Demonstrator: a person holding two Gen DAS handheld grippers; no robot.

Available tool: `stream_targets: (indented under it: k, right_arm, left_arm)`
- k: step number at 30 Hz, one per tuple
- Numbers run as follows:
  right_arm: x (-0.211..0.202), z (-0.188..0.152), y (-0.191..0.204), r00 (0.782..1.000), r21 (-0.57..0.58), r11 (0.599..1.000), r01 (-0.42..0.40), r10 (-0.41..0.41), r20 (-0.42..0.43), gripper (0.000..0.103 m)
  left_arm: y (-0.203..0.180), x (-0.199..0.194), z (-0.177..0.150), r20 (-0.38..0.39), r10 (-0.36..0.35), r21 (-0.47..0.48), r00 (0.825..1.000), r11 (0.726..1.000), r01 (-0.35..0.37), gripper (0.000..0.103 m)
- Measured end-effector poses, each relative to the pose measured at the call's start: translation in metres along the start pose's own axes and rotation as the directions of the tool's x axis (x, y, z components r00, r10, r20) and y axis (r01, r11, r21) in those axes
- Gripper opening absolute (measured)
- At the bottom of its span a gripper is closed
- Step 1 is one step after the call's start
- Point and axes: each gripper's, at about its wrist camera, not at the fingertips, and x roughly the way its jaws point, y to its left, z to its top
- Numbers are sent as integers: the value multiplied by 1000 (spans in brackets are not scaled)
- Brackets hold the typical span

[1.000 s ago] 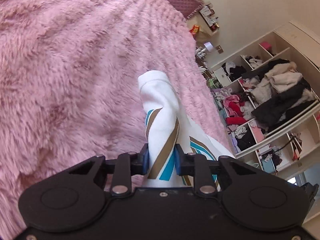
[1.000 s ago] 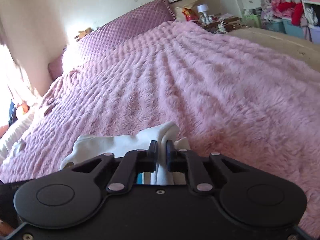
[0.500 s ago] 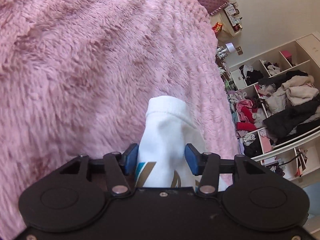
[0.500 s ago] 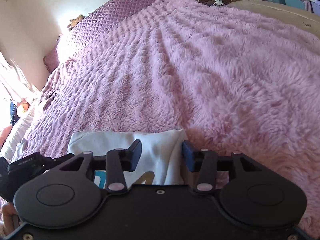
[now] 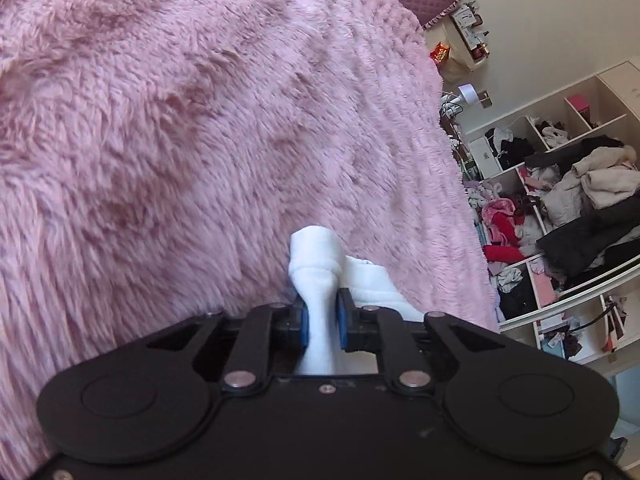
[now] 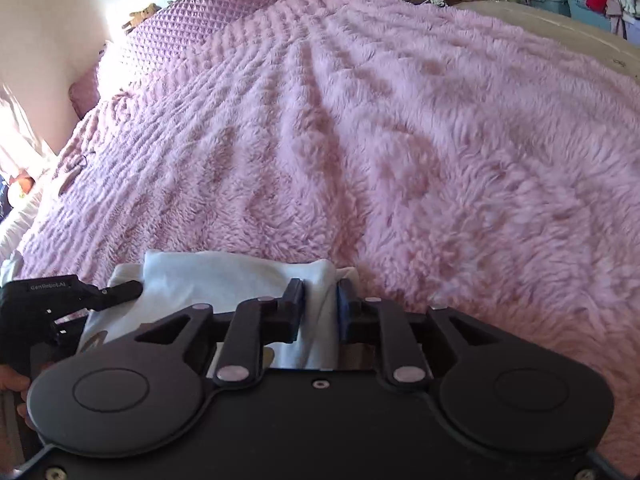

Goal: Fold small clothes

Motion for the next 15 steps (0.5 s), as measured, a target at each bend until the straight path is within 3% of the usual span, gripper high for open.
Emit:
stream_targets:
  k: [2, 4, 6, 8, 11, 15]
  right_arm:
    - [-17, 1, -4, 999, 58, 998, -40, 40, -8, 36]
    - [-40, -4, -6, 995, 84, 993, -87, 90, -34, 49]
    - [-72, -17, -6, 987, 91, 985, -147, 153, -57, 49]
    - [-106, -36, -6, 985, 65, 984, -163, 166, -44, 50]
    - [-151, -72, -8, 993, 42, 993, -112, 114, -27, 50]
    - [-186, -110, -2, 1000, 7, 1000, -25, 25, 1, 50]
  left_arm:
    - [-4, -18, 1, -4, -6, 9, 1000, 1000, 6, 44]
    - [-9, -43, -4, -22, -32, 57, 999, 998, 33, 45]
    - [-9, -79, -21, -38, -64, 90, 997, 994, 67, 45]
    - [-8, -119, -47, -52, -59, 147, 997, 987, 66, 45]
    - [-8, -175, -99, -72, -13, 256, 997, 966, 31, 45]
    - [-1, -219, -172, -141, 17, 307, 990, 951, 28, 45]
